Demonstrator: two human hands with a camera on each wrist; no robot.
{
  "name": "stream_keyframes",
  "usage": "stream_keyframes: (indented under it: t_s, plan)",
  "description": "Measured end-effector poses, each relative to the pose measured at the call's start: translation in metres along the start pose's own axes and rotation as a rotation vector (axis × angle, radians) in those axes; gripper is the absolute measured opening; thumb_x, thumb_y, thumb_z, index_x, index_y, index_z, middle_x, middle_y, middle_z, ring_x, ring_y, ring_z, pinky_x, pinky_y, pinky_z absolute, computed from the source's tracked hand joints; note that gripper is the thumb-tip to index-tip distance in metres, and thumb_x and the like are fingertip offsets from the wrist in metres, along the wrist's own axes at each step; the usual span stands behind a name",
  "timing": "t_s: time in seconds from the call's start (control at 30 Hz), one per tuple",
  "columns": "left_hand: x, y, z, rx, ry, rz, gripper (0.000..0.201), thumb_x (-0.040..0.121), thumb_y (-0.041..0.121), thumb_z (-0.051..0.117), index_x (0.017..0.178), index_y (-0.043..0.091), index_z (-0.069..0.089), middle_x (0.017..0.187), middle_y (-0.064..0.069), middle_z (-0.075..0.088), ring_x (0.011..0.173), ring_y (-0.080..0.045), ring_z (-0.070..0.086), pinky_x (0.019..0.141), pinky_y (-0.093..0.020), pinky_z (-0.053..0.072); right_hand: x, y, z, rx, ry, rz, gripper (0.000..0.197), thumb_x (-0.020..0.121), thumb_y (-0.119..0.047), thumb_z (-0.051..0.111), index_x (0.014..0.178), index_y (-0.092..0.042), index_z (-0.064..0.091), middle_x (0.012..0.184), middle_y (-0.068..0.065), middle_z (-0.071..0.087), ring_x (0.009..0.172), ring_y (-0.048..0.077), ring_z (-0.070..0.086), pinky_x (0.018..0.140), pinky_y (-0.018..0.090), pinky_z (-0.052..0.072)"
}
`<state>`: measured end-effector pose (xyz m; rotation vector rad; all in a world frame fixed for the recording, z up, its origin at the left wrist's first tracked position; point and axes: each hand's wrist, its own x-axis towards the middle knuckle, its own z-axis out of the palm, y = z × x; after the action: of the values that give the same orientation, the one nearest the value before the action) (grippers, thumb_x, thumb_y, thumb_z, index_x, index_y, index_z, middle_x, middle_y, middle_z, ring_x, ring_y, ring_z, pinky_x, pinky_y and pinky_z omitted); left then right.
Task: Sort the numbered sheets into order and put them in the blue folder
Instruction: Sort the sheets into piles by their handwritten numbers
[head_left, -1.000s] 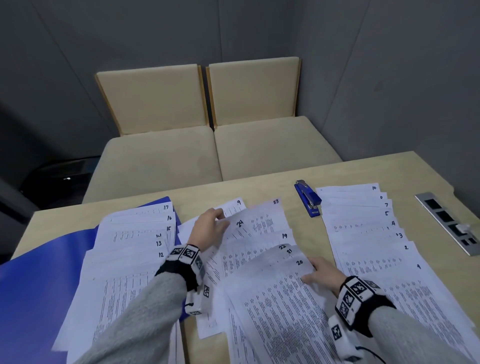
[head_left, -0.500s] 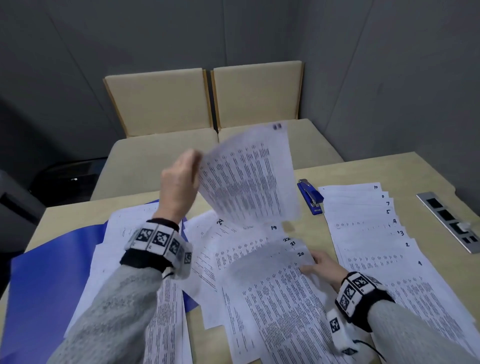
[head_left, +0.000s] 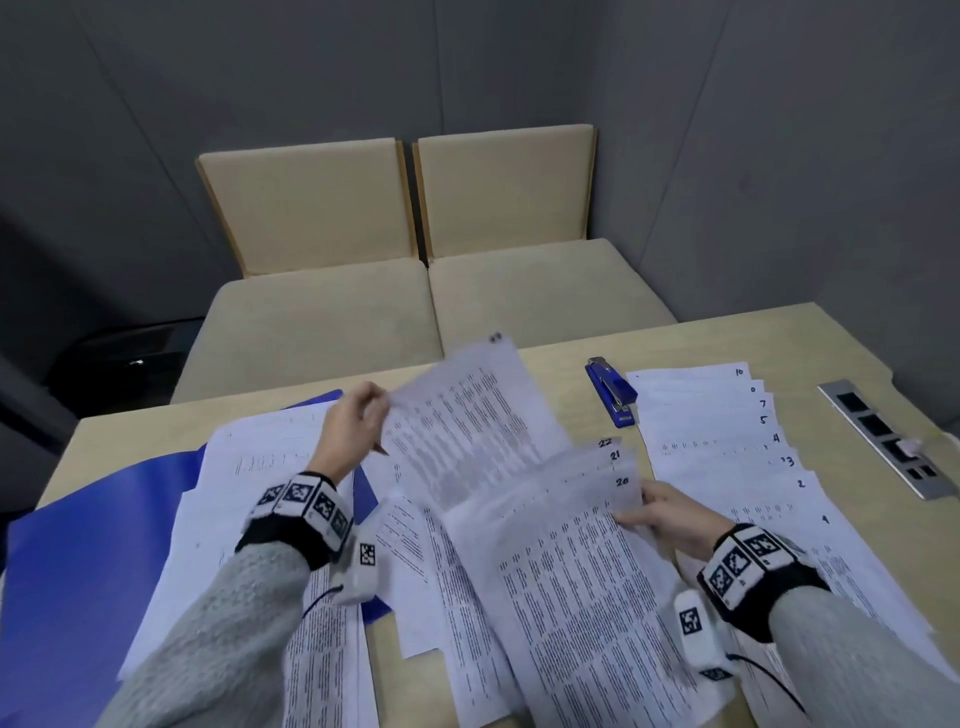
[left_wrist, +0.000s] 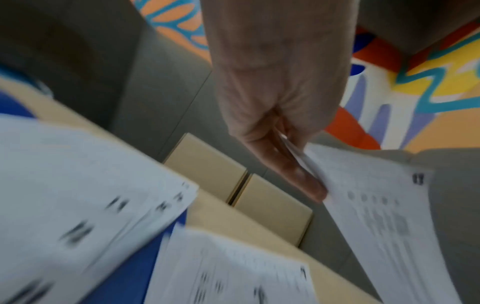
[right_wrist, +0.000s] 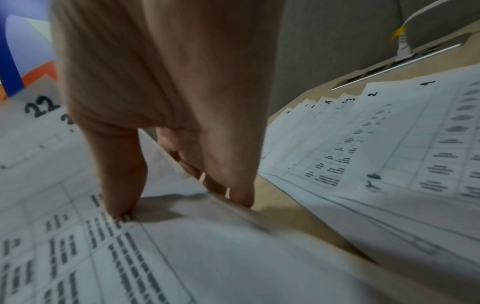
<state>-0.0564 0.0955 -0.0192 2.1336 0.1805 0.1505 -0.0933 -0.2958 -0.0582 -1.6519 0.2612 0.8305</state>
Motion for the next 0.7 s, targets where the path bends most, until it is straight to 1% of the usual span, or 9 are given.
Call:
stream_keyframes:
  t_s: [0.1,0.13,0.2,0.27,0.37,0.47,0.53,0.63,0.7]
  plan:
    - [-0.021,-0.021,0.028,-0.021,-0.238,-0.114,0.014,0.097,0.015,0.049,0.092,0.005,0.057,0.069,-0.003,0.049,0.054,-0.012,0.049,0.043,-0.02,0.049,0.001,-0.009,0.012,0.081,-0.004,-0.014,0.033,0.087,0.006,0.057,0.118,-0.004,0.057,0.11,0.012,0.069,0.094,0.019,0.07,0.07,0.023,0.056]
    - [-0.027,-0.026,0.036,-0.037,-0.282,-0.135,0.015,0.097,0.016,0.049,0.092,0.005,0.058,0.068,-0.001,0.048,0.05,-0.008,0.049,0.044,-0.02,0.048,0.004,-0.01,0.017,0.094,0.009,-0.013,0.034,0.086,0.007,0.057,0.118,-0.004,0.055,0.112,0.013,0.068,0.096,0.022,0.069,0.071,0.024,0.056]
    - [-0.037,-0.033,0.047,-0.068,-0.338,-0.172,0.018,0.097,0.016,0.05,0.096,0.0,0.058,0.067,0.005,0.047,0.045,-0.002,0.047,0.044,-0.02,0.047,0.013,-0.012,0.029,0.032,0.111,0.004,0.04,0.083,0.009,0.059,0.118,-0.005,0.045,0.117,0.014,0.061,0.104,0.028,0.064,0.083,0.034,0.055]
    - [-0.043,-0.038,0.054,-0.098,-0.357,-0.22,0.021,0.097,0.017,0.05,0.1,-0.003,0.057,0.07,0.009,0.046,0.048,-0.005,0.046,0.044,-0.02,0.048,0.025,-0.01,0.036,-0.202,0.2,0.029,0.051,0.082,0.006,0.063,0.124,-0.008,0.037,0.122,0.01,0.053,0.111,0.028,0.057,0.094,0.04,0.05]
    - [-0.047,-0.04,0.057,-0.115,-0.381,-0.238,0.017,0.097,0.018,0.05,0.096,0.002,0.055,0.07,0.01,0.045,0.048,-0.004,0.045,0.046,-0.021,0.048,0.041,-0.007,0.04,-0.369,0.227,0.076,0.059,0.08,0.003,0.064,0.129,-0.009,0.034,0.121,0.007,0.05,0.106,0.023,0.052,0.091,0.033,0.046]
    - [-0.05,-0.04,0.06,-0.126,-0.396,-0.228,0.016,0.097,0.018,0.05,0.092,0.004,0.054,0.065,0.009,0.045,0.042,-0.003,0.043,0.045,-0.02,0.046,0.052,-0.003,0.043,-0.422,0.243,0.13,0.041,0.081,0.005,0.059,0.117,-0.007,0.044,0.11,0.007,0.056,0.102,0.024,0.054,0.085,0.033,0.046]
    - [-0.052,-0.042,0.062,-0.146,-0.413,-0.224,0.017,0.097,0.019,0.051,0.09,0.003,0.054,0.063,0.008,0.047,0.042,-0.006,0.045,0.044,-0.022,0.047,0.056,-0.001,0.042,-0.462,0.248,0.136,0.032,0.079,0.003,0.059,0.109,-0.005,0.053,0.111,0.01,0.062,0.105,0.028,0.058,0.091,0.037,0.048]
    - [-0.052,-0.047,0.062,-0.149,-0.442,-0.26,0.02,0.095,0.024,0.055,0.084,0.008,0.058,0.06,0.007,0.054,0.047,-0.017,0.053,0.048,-0.031,0.054,0.066,0.008,0.034,-0.651,0.271,0.15,0.04,0.076,-0.018,0.06,0.115,-0.011,0.057,0.119,0.011,0.059,0.111,0.031,0.055,0.098,0.042,0.046]
    - [-0.05,-0.05,0.063,0.025,-0.348,-0.247,0.02,0.094,0.028,0.054,0.086,0.011,0.061,0.069,-0.001,0.062,0.058,-0.022,0.061,0.06,-0.039,0.057,0.067,0.011,0.031,-0.825,0.295,0.172,0.044,0.077,-0.032,0.058,0.118,-0.017,0.056,0.123,0.013,0.054,0.116,0.034,0.049,0.099,0.04,0.043]
